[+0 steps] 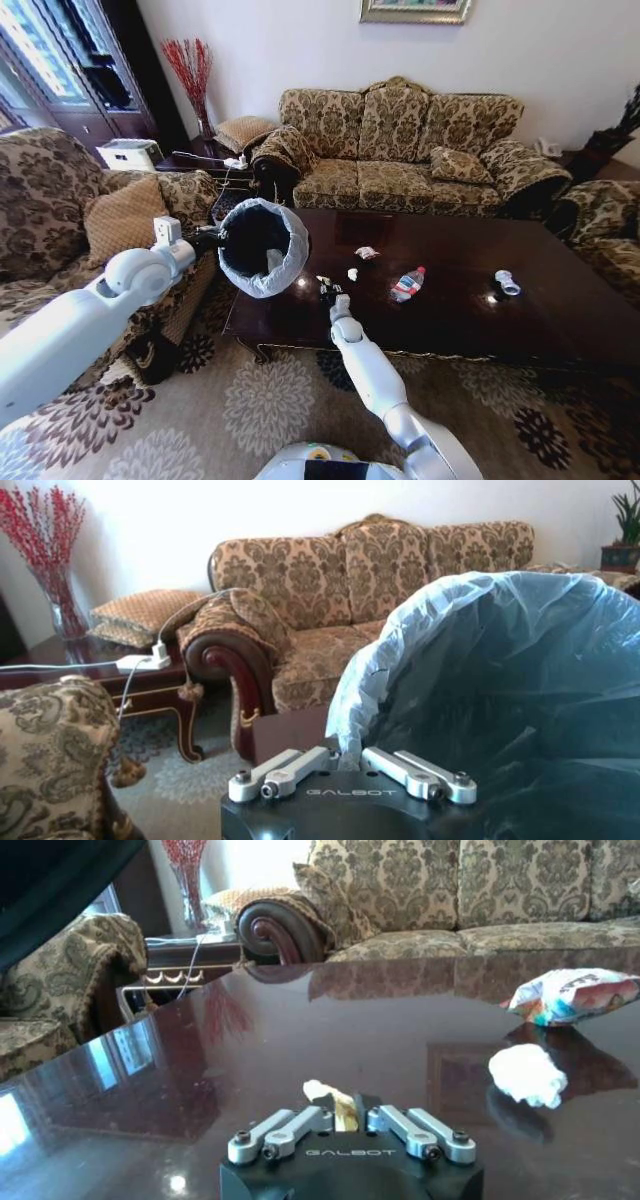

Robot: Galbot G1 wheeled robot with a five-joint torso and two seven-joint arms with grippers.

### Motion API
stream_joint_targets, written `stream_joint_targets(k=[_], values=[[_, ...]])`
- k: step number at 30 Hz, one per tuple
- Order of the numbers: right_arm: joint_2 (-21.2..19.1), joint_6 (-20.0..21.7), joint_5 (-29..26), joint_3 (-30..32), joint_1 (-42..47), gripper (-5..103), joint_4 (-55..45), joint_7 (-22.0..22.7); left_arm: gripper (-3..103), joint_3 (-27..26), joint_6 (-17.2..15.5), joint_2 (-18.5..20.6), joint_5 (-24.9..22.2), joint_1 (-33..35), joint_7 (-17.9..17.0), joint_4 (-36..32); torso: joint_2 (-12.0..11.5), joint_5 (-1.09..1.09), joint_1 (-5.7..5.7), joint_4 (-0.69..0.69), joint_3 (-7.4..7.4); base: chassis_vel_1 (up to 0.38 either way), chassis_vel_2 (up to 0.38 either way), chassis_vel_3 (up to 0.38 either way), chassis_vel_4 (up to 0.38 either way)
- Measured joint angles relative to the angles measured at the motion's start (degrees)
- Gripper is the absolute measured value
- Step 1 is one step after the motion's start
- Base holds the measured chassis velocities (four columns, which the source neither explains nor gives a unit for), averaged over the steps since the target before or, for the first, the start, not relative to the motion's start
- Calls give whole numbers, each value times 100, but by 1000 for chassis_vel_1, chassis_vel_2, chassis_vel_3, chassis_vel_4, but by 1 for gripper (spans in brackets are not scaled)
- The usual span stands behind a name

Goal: Move to the front of the table and place the trash on the table into the trash bin.

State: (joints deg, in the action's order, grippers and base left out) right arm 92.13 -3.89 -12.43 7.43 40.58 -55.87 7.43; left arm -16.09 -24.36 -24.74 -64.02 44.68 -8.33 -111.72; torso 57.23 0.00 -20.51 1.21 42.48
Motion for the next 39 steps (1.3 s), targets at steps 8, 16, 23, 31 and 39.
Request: stream_joint_targets(k=[8,16,23,31,39], values=[[0,41,1,18,50,0,-82,0,0,-73,12,44,-40,47,5,-37,0,0,-3,-4,1,0,0,0,0],[0,25,-138,21,173,0,-402,0,0,-297,23,105,-40,316,10,-97,0,0,-3,-1,1,0,0,0,0],[-301,173,-282,-37,471,0,-1311,0,0,-427,34,173,-59,442,28,-131,0,1,-3,-3,0,0,0,0,0],[-308,93,-121,-7,351,10,-927,0,0,-458,42,121,-33,565,36,-186,0,0,-3,-3,1,0,0,0,0],[-61,24,120,42,176,43,-405,0,0,-454,44,143,-86,540,20,-239,1,0,-2,-2,0,0,0,0,0]])
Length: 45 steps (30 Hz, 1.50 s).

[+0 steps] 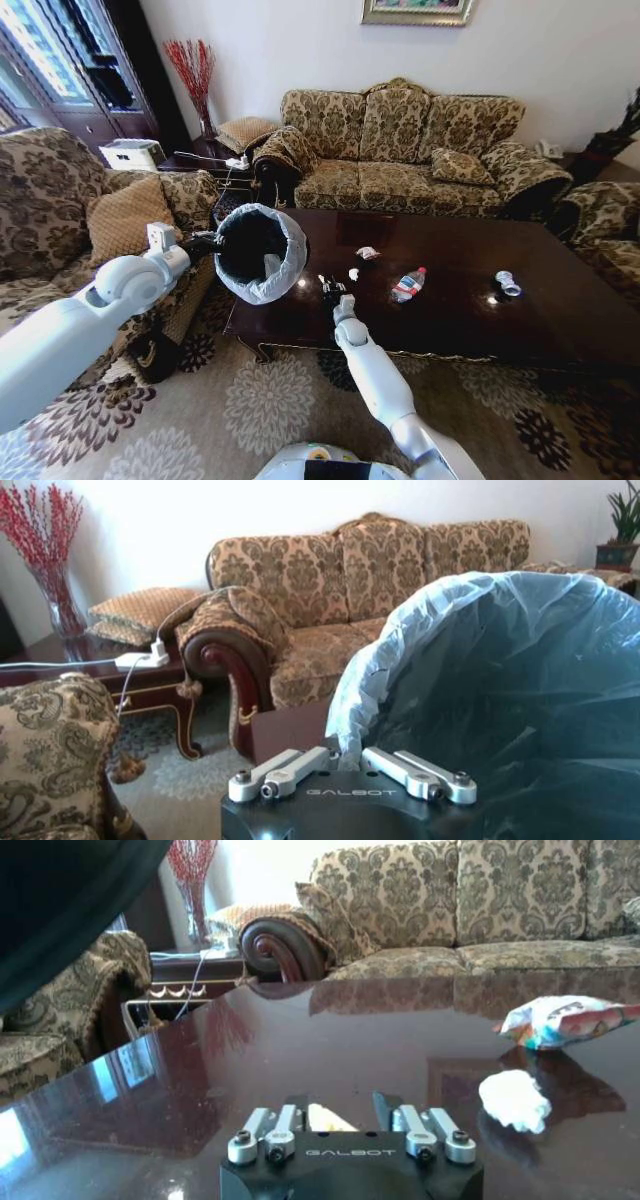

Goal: Move to the front of the table and place the trash on the table into the trash bin.

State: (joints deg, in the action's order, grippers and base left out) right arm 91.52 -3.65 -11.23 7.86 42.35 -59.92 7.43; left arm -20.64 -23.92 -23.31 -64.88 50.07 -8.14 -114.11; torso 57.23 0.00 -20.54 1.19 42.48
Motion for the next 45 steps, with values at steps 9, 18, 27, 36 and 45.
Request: stream_joint_targets(k=[9,18,27,36,45], values=[[59,-37,159,57,-223,76,470,0,0,-54,3,9,-9,85,-1,-26,0,0,0,0,0,0,0,0,0],[69,-23,370,5,-293,66,592,0,0,-133,22,-2,-15,171,8,-65,0,0,0,0,0,0,0,0,0],[67,17,391,38,-227,34,587,0,0,-198,45,6,-19,234,30,-69,0,-1,0,-1,0,0,0,0,0],[64,39,280,53,-163,2,427,0,0,-399,77,132,-65,416,57,-108,0,-1,0,0,0,0,0,0,0],[-389,103,-158,78,255,0,-1114,0,0,-969,136,517,-332,1032,112,-200,0,-1,0,0,0,0,0,0,0]])
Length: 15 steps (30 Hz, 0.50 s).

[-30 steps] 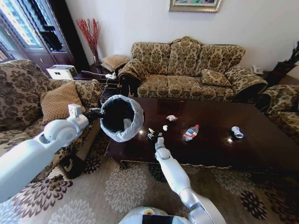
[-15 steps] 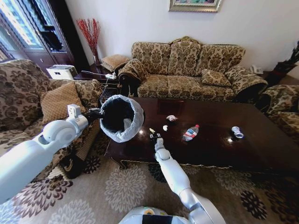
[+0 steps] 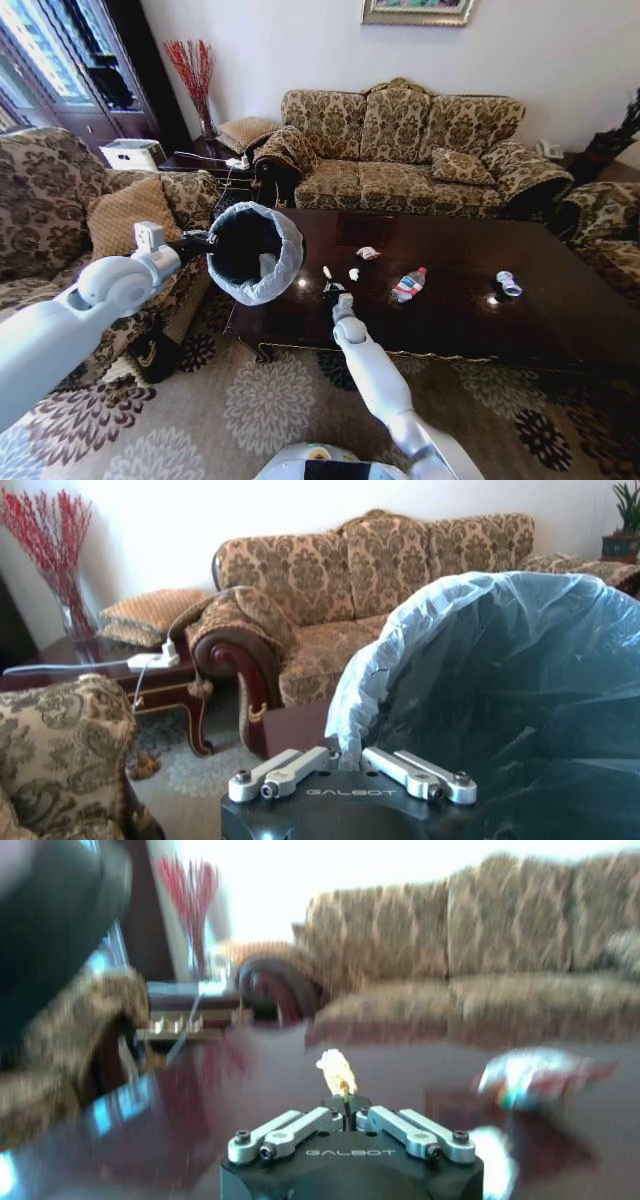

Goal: Move to the front of the table and place the trash on the table into the trash bin.

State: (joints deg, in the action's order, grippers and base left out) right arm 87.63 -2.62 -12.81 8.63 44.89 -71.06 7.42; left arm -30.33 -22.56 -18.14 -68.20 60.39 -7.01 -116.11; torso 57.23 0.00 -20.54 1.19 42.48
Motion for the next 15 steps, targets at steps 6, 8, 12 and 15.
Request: stream_joint_targets(k=[6,8,12,15], values=[[-444,-91,-64,87,116,0,-1540,1,0,-483,-72,684,-1001,645,-159,-50,0,1,0,-2,0,0,0,0,0],[-608,-32,-265,31,111,0,-2151,1,0,-640,-72,893,-1211,863,-193,-34,0,2,0,0,0,0,0,0,0],[-1099,245,-932,-385,44,0,-3705,1,0,-715,-65,1272,-1503,1138,-205,22,0,-2,0,-1,-1,0,0,0,0],[-1475,546,-1642,-1287,-103,0,-4774,-1,0,-643,44,1418,-1519,1243,-198,-20,1,1,0,-1,-1,0,0,0,0]])
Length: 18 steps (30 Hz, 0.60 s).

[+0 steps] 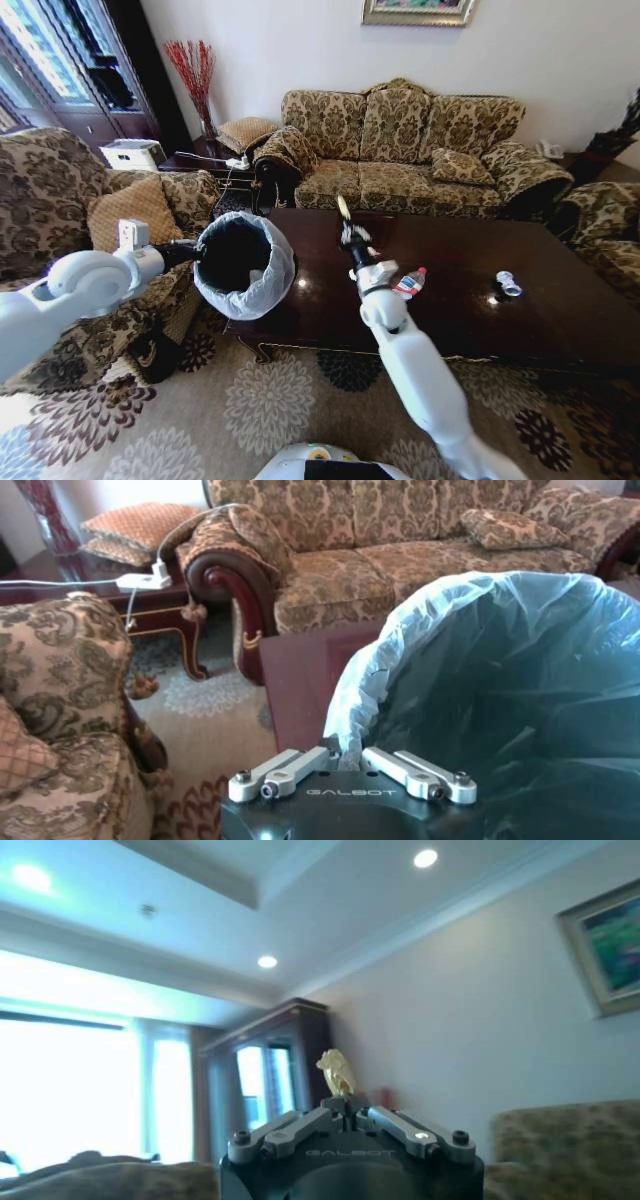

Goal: Move to the front of the table and place the trash on the table into the trash bin.

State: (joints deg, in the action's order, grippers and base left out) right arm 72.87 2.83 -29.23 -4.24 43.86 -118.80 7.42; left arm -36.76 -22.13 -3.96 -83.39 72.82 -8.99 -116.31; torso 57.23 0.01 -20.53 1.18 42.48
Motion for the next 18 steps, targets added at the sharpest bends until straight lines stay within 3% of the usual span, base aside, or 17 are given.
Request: stream_joint_targets(k=[1,2,7,13,16,17,18], values=[[0,0,0,0,0,0,0,0,0,0,0,0,0,0,0,0,0,0,0,0,0,0,0,0,0],[-18,93,-112,-473,-46,0,-214,-1,0,146,19,-63,26,-34,-46,-78,0,1,0,0,0,0,0,0,0],[21,149,-53,-1339,-14,0,-212,0,0,460,6,-328,255,-107,-162,-235,0,-4,0,2,1,0,0,0,0],[47,153,346,-1713,26,-3,31,0,0,459,-39,-428,311,-128,-186,-330,0,0,0,0,1,0,0,0,0],[1,144,624,-1742,61,6,151,1,0,436,-42,-443,331,-158,-190,-331,0,1,0,0,1,0,0,0,0],[-36,169,640,-1741,71,-1,151,1,0,433,-42,-458,339,-166,-186,-325,0,0,-1,0,1,0,0,0,0],[-76,185,640,-1740,73,2,149,1,0,433,-42,-480,350,-168,-179,-319,0,0,-1,0,1,0,0,0,0]])
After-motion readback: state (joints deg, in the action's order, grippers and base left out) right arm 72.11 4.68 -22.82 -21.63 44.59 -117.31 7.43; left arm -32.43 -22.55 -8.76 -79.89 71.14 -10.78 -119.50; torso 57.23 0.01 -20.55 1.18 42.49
